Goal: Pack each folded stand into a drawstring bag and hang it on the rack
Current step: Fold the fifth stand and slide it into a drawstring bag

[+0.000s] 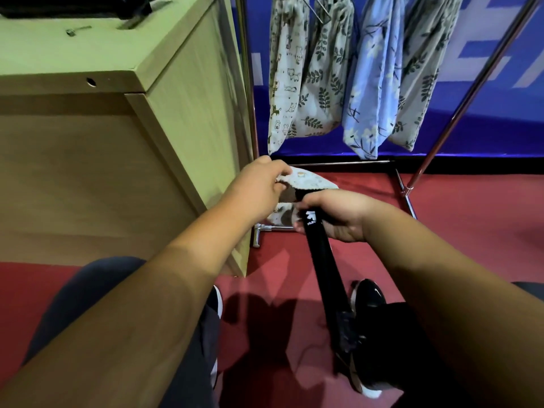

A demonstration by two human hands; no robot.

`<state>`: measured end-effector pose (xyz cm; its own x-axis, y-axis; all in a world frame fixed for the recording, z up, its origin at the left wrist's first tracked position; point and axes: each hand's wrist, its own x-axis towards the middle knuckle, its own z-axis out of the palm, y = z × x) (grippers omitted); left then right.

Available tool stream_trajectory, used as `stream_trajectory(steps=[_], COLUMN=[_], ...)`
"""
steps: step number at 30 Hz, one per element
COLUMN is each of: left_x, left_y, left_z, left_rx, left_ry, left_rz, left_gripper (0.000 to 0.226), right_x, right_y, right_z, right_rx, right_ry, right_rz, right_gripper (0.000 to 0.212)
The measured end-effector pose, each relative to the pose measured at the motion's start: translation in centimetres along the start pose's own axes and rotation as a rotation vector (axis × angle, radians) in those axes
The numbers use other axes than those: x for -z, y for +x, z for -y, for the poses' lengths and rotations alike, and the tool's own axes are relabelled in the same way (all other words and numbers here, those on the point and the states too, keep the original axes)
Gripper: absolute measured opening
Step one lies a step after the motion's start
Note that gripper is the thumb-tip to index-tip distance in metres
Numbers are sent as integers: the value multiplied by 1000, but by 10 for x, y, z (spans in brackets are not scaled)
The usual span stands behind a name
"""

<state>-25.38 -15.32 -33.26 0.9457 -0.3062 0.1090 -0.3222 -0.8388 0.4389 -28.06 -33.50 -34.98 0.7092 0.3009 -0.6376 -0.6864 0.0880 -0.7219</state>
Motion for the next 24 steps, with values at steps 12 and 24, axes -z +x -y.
stream_trajectory(steps=[12,24], left_x=[1,4], left_y=[-5,-8], left_z=[-11,-7], left_rx=[137,166], left_ry=[-569,-747], left_rz=[193,305], left_gripper=[19,55], right_x=[-12,-12], right_y=[7,-7], right_z=[1,7], right_rx=[-63,-21], right_ry=[-48,64], right_rz=[-9,-74], right_gripper=[23,25])
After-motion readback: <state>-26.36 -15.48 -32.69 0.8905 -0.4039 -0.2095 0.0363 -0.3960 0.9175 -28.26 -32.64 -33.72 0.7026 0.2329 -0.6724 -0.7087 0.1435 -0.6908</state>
